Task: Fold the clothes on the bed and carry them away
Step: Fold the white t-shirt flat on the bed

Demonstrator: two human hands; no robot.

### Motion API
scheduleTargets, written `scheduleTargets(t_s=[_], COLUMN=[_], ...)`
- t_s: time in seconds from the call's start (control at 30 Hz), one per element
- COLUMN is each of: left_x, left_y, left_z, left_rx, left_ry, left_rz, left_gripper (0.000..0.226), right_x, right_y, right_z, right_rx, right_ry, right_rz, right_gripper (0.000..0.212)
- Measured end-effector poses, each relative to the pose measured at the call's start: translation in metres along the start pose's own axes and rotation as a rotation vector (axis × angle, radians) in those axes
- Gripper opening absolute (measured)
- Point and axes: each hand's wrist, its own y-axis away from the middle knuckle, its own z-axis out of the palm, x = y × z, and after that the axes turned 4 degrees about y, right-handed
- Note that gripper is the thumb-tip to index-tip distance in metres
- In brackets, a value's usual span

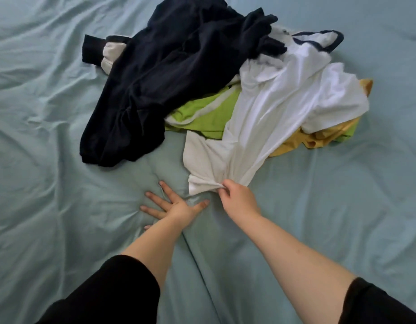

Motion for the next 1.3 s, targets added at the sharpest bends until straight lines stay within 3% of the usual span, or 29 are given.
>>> scheduleTargets(t_s=[0.07,0.13,0.23,0.3,0.37,0.43,0.5,0.57,0.63,0.7,0.73,0.93,1.0,1.17,1.3], left_x=[-0.023,-0.048,-0.081,-0.098,-0.117,-0.132,-0.144,-0.155,-0.162,-0.168,-0.171,-0.199,-0.212,-0.222,-0.203], left_y=[0.01,0.03,0.083,0.116,0.136,0.148,0.162,0.175,0.187,0.195,0.197,0.19,0.182,0.166,0.165], left_z=[-0.005,-0.008,0.008,0.029,0.052,0.07,0.083,0.091,0.094,0.096,0.096,0.075,0.067,0.069,0.082], left_rx=[0.06,0.072,-0.216,-0.337,-0.336,-0.278,-0.228,-0.218,-0.243,-0.229,-0.206,0.008,0.105,0.156,0.083], left_ry=[0.068,0.33,0.828,0.762,0.632,0.582,0.566,0.576,0.57,0.548,0.556,0.543,0.508,0.45,0.331], left_rz=[0.137,0.274,0.315,0.275,0.24,0.211,0.162,0.129,0.115,0.122,0.121,0.122,0.076,-0.001,0.02], left_gripper=[0.109,0.078,0.07,0.078,0.071,0.041,0.011,0.023,0.033,0.038,0.04,0.038,0.042,0.037,0.081], right_x=[0.004,0.006,0.009,0.013,0.019,0.028,0.038,0.045,0.043,0.034,0.03,0.053,0.072,0.107,0.107], right_y=[0.032,0.072,0.146,0.194,0.236,0.265,0.28,0.284,0.279,0.274,0.273,0.279,0.286,0.299,0.295], right_z=[0.002,0.008,0.026,0.036,0.041,0.041,0.035,0.027,0.025,0.024,0.023,0.019,0.013,0.013,0.022], right_rx=[-0.073,-0.165,-0.28,-0.293,-0.285,-0.187,0.051,0.167,-0.019,-0.203,-0.204,0.125,0.178,0.077,-0.047], right_ry=[-0.005,-0.06,-0.16,-0.267,-0.444,-0.589,-0.66,-0.696,-0.869,-1.163,-1.266,-1.398,-1.355,-1.04,-0.875], right_rz=[0.029,0.059,0.093,0.127,0.164,0.261,0.424,0.616,0.789,0.879,0.895,0.986,1.004,0.96,0.799], right_gripper=[0.02,0.019,0.016,0.01,0.019,0.037,0.039,0.035,0.049,0.037,0.027,0.015,0.02,0.023,0.04])
